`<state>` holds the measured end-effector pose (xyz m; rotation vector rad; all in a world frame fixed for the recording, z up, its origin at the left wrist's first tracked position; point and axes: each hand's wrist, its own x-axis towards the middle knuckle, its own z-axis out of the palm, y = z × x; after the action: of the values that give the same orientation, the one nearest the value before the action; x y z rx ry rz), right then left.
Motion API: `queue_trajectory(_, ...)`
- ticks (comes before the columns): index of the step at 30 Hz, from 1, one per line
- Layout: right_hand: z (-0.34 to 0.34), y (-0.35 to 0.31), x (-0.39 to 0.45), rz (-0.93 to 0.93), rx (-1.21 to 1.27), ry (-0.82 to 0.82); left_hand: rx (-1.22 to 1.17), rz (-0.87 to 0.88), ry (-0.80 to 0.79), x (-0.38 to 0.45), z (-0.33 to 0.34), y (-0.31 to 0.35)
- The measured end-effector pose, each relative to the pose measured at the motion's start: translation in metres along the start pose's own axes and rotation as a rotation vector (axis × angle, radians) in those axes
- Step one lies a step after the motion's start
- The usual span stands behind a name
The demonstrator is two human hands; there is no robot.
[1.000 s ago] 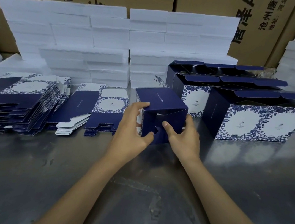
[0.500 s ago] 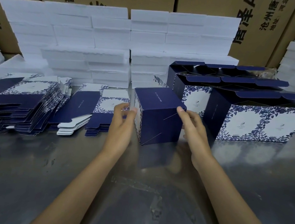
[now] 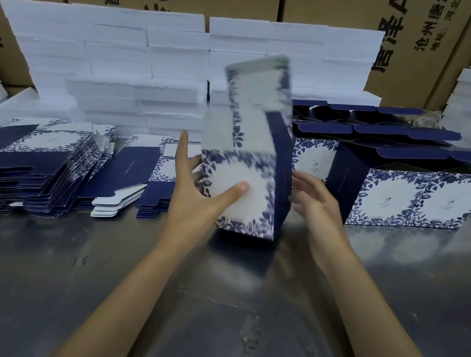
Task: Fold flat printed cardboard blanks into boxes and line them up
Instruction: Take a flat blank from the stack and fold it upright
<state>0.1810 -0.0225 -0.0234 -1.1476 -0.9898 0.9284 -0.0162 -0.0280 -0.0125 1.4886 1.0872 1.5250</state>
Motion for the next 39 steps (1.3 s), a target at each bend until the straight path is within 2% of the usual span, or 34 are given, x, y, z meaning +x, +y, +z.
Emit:
queue_trajectory(3,0.003,-0.002,-0.003,-0.011,-0.011,-0.027,0.004,0.045,0.047,-0.003,0.001,0.007)
queue_trajectory(7,0.006,-0.011,-0.013,-0.004,0.076,-0.148,-0.026,0.063,0.069,-0.001,0.001,0.011)
queue_trajectory(16,0.010,-0.009,-0.020,-0.062,0.056,-0.285,0.039,0.033,0.035,-0.003,0.000,0.019)
queue_trajectory(18,0.010,-0.007,-0.018,-0.048,0.082,-0.280,0.083,0.001,-0.031,0.000,-0.001,0.025)
queue_trajectory(22,0.006,-0.004,-0.013,-0.051,0.107,-0.242,0.356,-0.081,-0.236,0.012,-0.002,0.038)
queue_trajectory(25,0.004,-0.004,-0.012,-0.046,0.116,-0.245,0.423,-0.193,-0.277,0.024,-0.001,0.052)
queue_trajectory(28,0.003,-0.006,-0.012,-0.042,0.086,-0.246,0.431,-0.190,-0.281,0.031,-0.001,0.057)
queue_trajectory(32,0.001,-0.008,-0.014,-0.050,0.042,-0.213,0.508,-0.225,-0.387,0.034,-0.001,0.057)
queue_trajectory(39,0.000,-0.009,-0.014,-0.047,0.080,-0.252,0.464,-0.234,-0.281,0.046,0.004,0.053)
